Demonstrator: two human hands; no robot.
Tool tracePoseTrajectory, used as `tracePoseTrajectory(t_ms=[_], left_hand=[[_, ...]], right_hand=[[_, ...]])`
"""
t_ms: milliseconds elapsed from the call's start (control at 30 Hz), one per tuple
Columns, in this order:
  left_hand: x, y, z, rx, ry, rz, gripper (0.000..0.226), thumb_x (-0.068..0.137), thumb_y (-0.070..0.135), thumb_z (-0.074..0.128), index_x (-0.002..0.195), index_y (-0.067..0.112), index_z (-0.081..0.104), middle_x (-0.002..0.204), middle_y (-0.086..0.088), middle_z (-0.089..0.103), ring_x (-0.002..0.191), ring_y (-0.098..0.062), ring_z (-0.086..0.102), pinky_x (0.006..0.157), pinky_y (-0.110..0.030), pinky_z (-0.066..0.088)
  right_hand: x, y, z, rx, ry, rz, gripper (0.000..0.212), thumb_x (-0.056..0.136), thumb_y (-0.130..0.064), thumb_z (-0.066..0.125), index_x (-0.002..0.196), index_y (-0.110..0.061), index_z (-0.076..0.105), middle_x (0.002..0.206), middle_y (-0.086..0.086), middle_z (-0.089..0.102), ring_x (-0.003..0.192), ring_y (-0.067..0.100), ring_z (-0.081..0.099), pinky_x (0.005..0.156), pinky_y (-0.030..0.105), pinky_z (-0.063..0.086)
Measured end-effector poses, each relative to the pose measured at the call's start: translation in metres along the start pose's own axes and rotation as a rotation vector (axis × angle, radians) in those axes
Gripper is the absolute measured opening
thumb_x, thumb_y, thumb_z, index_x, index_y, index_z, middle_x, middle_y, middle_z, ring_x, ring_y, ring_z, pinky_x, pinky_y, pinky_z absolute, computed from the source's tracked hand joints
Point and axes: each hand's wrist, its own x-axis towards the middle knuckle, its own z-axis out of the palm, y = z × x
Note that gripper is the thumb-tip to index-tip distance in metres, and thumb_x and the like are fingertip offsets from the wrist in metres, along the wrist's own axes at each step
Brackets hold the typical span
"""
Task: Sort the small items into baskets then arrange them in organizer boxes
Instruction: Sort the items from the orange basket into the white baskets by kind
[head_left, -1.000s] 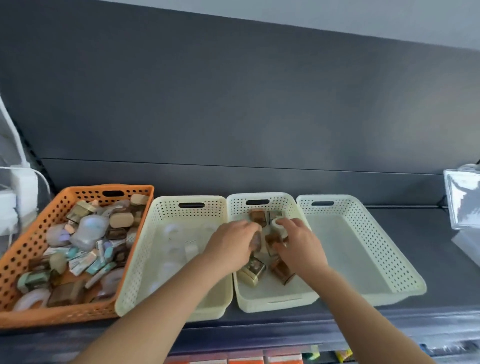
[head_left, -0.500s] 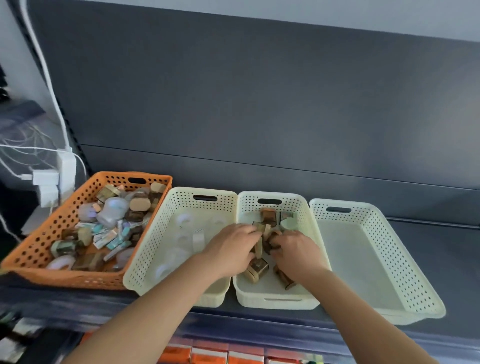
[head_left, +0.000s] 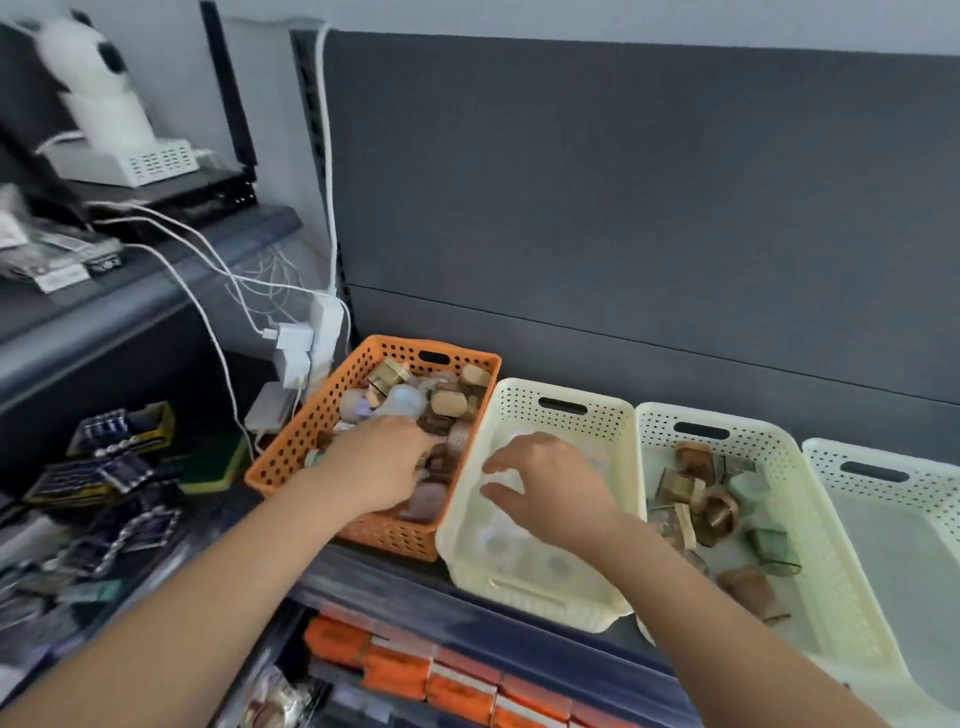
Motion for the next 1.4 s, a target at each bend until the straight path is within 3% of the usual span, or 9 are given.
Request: tracePoseTrajectory(t_ms=[133, 200, 367, 600, 733, 833, 967, 1200, 1400], left_hand=[[-0.007, -0.059, 0.015, 0.045, -0.157, -0.089, 0.005, 0.083, 0.014, 0.057, 0.078, 0.017, 0.057, 0.083, 0.000, 0.057, 0.077, -0.018, 0.056, 0.064, -0.033, 0.048], [-0.009, -0.080, 0.023, 0.038, -0.182, -0.108, 0.006, 0.083, 0.012, 0.055, 0.084, 0.016, 0.059, 0.088, 0.000, 0.056, 0.083, -0.018, 0.054, 0.070, -0.033, 0.048], [-0.003, -0.110, 0.041, 0.036, -0.180, -0.120, 0.021, 0.087, 0.010, 0.056, 0.106, 0.014, 0.064, 0.101, -0.003, 0.057, 0.094, -0.021, 0.056, 0.079, -0.036, 0.051], [0.015, -0.115, 0.046, 0.092, -0.108, -0.069, 0.029, 0.085, -0.007, 0.047, 0.107, 0.007, 0.061, 0.107, -0.009, 0.054, 0.100, -0.028, 0.055, 0.081, -0.040, 0.050], [0.017, -0.115, 0.049, 0.143, -0.056, -0.049, 0.029, 0.084, -0.002, 0.056, 0.111, 0.008, 0.060, 0.114, -0.009, 0.052, 0.105, -0.027, 0.052, 0.074, -0.035, 0.044], [0.016, -0.118, 0.052, 0.115, -0.022, -0.041, 0.029, 0.084, -0.001, 0.057, 0.110, 0.012, 0.060, 0.110, -0.006, 0.058, 0.101, -0.024, 0.056, 0.073, -0.035, 0.050], [0.018, -0.118, 0.046, -0.013, 0.039, -0.033, 0.037, 0.087, 0.003, 0.055, 0.122, 0.014, 0.056, 0.124, -0.004, 0.053, 0.105, -0.021, 0.056, 0.081, -0.038, 0.053], [0.023, -0.062, 0.004, -0.435, 0.255, -0.010, 0.047, 0.094, 0.030, 0.056, 0.139, 0.022, 0.045, 0.142, 0.004, 0.045, 0.126, -0.015, 0.047, 0.104, -0.033, 0.040], [0.030, 0.026, 0.000, -0.557, 0.298, 0.121, 0.046, 0.094, 0.028, 0.057, 0.138, 0.024, 0.044, 0.134, 0.008, 0.052, 0.122, -0.012, 0.049, 0.093, -0.024, 0.040]], right_hand=[[0.036, -0.038, 0.028, -0.030, -0.131, -0.094, 0.027, 0.085, -0.043, 0.058, 0.104, -0.027, 0.069, 0.102, 0.000, 0.065, 0.100, 0.020, 0.054, 0.078, 0.034, 0.049], [0.051, -0.052, 0.040, -0.072, -0.205, -0.123, 0.024, 0.084, -0.037, 0.060, 0.103, -0.026, 0.069, 0.100, 0.003, 0.066, 0.099, 0.022, 0.054, 0.077, 0.034, 0.050], [0.080, -0.074, 0.067, -0.116, -0.315, -0.123, 0.026, 0.082, -0.028, 0.062, 0.107, -0.022, 0.068, 0.105, 0.007, 0.065, 0.100, 0.027, 0.057, 0.082, 0.039, 0.053], [0.104, -0.081, 0.096, -0.219, -0.386, -0.101, 0.032, 0.083, -0.035, 0.061, 0.107, -0.014, 0.062, 0.107, 0.011, 0.062, 0.103, 0.029, 0.054, 0.083, 0.039, 0.051], [0.109, -0.082, 0.106, -0.282, -0.386, -0.102, 0.040, 0.080, -0.042, 0.064, 0.108, -0.014, 0.063, 0.111, 0.010, 0.063, 0.106, 0.027, 0.052, 0.091, 0.041, 0.047], [0.107, -0.082, 0.100, -0.185, -0.304, -0.063, 0.037, 0.078, -0.041, 0.066, 0.106, -0.017, 0.063, 0.108, 0.007, 0.063, 0.106, 0.025, 0.050, 0.090, 0.037, 0.044], [0.096, -0.072, 0.076, 0.060, -0.137, 0.023, 0.063, 0.076, -0.040, 0.072, 0.134, -0.029, 0.047, 0.123, -0.001, 0.060, 0.115, 0.020, 0.048, 0.096, 0.035, 0.042], [0.053, -0.038, 0.034, 0.366, 0.280, 0.184, 0.049, 0.079, -0.039, 0.072, 0.125, -0.031, 0.057, 0.108, -0.013, 0.056, 0.091, 0.003, 0.057, 0.076, 0.020, 0.048], [-0.011, 0.005, 0.006, 0.320, 0.482, 0.279, 0.042, 0.081, -0.028, 0.072, 0.120, -0.025, 0.059, 0.104, -0.015, 0.056, 0.089, -0.002, 0.055, 0.073, 0.010, 0.046]])
